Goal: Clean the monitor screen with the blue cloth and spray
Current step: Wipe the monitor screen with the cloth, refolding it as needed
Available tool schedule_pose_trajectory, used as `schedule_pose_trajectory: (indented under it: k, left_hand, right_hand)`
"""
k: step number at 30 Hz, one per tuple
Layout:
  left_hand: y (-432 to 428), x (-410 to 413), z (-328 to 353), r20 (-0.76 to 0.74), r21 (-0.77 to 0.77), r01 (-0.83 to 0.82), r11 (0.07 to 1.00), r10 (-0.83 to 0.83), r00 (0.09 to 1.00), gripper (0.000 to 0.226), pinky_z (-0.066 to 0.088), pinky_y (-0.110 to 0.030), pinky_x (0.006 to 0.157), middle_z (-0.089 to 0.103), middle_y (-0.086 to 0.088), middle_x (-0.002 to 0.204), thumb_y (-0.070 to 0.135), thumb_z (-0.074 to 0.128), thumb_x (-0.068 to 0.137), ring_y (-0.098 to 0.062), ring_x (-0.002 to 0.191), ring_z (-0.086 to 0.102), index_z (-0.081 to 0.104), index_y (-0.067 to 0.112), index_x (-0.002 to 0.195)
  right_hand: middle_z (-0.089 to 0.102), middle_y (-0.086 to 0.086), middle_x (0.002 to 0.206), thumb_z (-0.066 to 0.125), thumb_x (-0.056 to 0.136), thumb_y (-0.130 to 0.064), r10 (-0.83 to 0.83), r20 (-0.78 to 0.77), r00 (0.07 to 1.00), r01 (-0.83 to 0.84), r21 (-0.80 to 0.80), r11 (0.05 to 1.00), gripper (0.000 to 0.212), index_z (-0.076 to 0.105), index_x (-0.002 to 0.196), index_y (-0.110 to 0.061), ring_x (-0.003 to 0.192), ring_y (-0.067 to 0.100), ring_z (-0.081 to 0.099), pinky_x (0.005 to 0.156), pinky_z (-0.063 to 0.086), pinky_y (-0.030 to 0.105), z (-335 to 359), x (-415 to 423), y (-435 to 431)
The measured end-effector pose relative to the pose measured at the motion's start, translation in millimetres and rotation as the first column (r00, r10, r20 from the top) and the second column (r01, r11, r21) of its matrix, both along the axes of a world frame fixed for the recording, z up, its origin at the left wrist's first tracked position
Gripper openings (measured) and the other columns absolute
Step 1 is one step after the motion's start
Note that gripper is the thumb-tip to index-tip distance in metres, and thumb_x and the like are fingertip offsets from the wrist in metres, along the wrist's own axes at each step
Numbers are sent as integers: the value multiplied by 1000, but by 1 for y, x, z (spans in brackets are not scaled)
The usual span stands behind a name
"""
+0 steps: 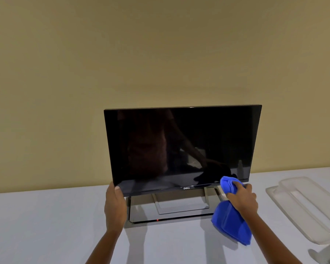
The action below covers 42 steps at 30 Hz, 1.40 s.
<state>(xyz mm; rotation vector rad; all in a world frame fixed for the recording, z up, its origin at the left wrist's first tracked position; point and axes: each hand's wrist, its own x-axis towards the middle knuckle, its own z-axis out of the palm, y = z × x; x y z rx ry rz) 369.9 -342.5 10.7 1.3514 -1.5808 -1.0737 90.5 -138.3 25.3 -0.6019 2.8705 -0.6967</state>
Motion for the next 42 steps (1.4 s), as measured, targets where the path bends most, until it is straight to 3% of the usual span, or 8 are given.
schedule_pose_trajectory:
  k: [8, 15, 19, 22, 25, 32, 38, 42]
  left_hand:
    - [12, -47, 60, 299, -533, 85, 842, 93, 950, 57, 25, -54, 110, 28, -28, 147, 30, 25, 93, -43, 136, 27, 31, -6, 138]
    - [-9, -91, 136, 414, -740, 249, 625, 132, 901, 57, 14, -48, 113, 28, -19, 150, 33, 25, 91, -30, 141, 16, 33, 6, 140]
    - [-28, -108, 162, 460, -757, 299, 580, 149, 875, 58, 10, -48, 116, 22, -15, 153, 36, 20, 91, -29, 143, 13, 29, 10, 142]
    - [-44, -113, 169, 469, -755, 297, 585, 164, 868, 57, 6, -47, 117, 18, -11, 155, 36, 21, 93, -21, 142, 3, 22, 11, 144]
    - [-55, -112, 170, 467, -768, 299, 567, 175, 867, 59, 6, -48, 116, 36, -13, 148, 39, 19, 93, -27, 144, 12, 33, 7, 140]
    - [-57, -123, 168, 304, -804, 173, 568, 143, 942, 51, 22, -47, 113, 62, -18, 119, 30, 22, 92, -35, 126, 46, 57, 1, 115]
    - [-56, -126, 172, 107, -787, 49, 615, 57, 993, 55, 27, -35, 108, 67, -16, 105, 28, 18, 91, -32, 106, 57, 63, 1, 106]
    - [-51, -122, 180, 6, -743, 8, 669, -5, 1000, 60, 31, -27, 99, 69, -16, 101, 29, 15, 91, -28, 104, 55, 67, 1, 101]
  right_hand:
    - [39, 12, 133, 66, 79, -1, 32, -206, 978, -161, -650, 743, 58, 42, 130, -12, 118, 28, 46, 100, 40, 40, 63, -20, -15]
    - [36, 0, 135, 61, 82, -7, -136, -259, 956, -150, -835, 529, 52, 33, 126, -9, 116, 14, 43, 79, 37, 24, 114, -53, -47]
    - [30, 2, 144, 53, 92, -16, -110, -297, 949, -191, -814, 548, 53, 27, 137, -6, 127, 18, 38, 98, 42, 37, 106, -62, -65]
    - [17, 10, 156, 47, 96, -26, -146, -395, 907, -211, -727, 653, 47, 35, 138, -8, 143, 30, 19, 113, 27, 46, 89, -66, -73]
    - [16, 21, 154, 37, 93, -40, -191, -439, 878, -156, -641, 752, 57, 36, 141, -8, 141, 46, 13, 111, 22, 57, 68, -67, -75]
    - [26, 27, 149, 40, 90, -41, -278, -424, 862, -107, -688, 718, 63, 33, 141, -4, 137, 48, 24, 103, 36, 56, 53, -26, -124]
    - [28, 17, 144, 30, 94, -48, -13, -687, 727, -418, -458, 784, 54, 36, 135, -14, 134, 44, 23, 105, 27, 52, 29, 58, -171]
    - [27, 7, 146, 29, 95, -45, 211, -834, 510, -638, -202, 743, 47, 38, 135, -23, 135, 41, 23, 112, 17, 47, 3, 106, -189]
